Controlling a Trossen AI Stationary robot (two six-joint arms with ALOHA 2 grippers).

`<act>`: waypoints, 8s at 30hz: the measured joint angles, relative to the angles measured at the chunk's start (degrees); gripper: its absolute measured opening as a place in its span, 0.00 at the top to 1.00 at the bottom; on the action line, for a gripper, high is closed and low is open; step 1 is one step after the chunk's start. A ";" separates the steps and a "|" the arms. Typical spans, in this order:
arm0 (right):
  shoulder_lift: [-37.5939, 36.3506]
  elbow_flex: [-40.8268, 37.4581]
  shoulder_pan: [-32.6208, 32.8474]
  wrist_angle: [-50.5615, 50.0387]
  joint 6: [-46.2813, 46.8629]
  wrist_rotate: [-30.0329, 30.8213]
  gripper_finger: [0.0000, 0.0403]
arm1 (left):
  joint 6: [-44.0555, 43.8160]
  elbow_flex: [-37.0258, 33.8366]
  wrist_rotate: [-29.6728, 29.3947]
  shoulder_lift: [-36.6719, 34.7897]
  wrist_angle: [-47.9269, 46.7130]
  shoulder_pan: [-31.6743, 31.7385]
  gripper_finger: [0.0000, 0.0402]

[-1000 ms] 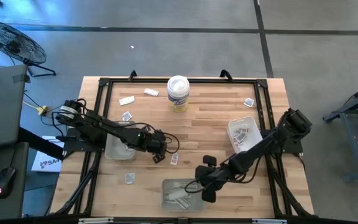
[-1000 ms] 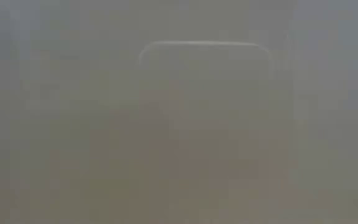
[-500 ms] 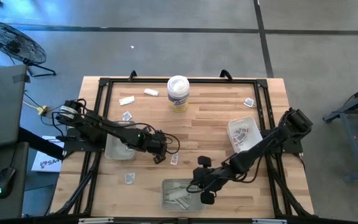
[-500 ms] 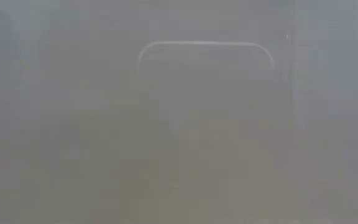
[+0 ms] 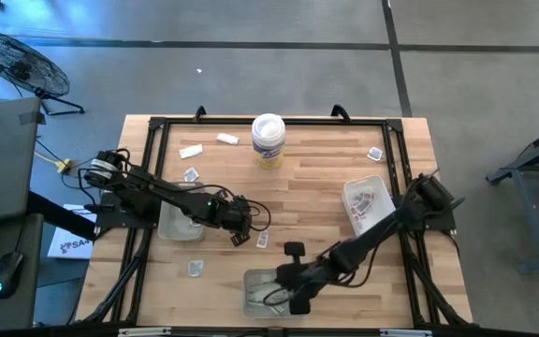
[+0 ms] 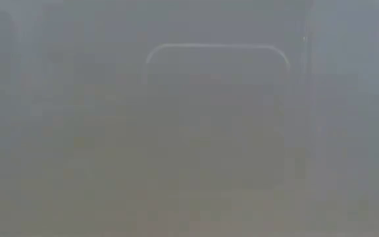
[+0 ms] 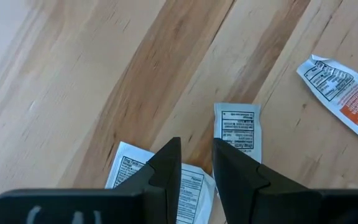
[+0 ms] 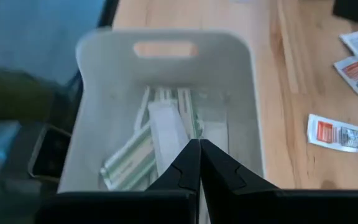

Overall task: Pick & Place First Aid Supplies
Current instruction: Put the orange ointment pack into the white bin

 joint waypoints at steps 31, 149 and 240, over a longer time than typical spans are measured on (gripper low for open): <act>0.82 3.71 -1.22 -5.03 0.89 5.90 1.00 | -2.07 0.02 3.90 0.13 1.39 0.00 0.78; 0.14 1.29 -9.60 -3.35 -26.17 15.27 0.69 | 31.90 2.01 7.19 -5.33 6.99 -4.48 1.00; -29.56 -30.14 -29.14 -63.81 15.41 -1.01 0.81 | 17.12 7.17 -1.89 -12.20 -14.30 -4.50 0.57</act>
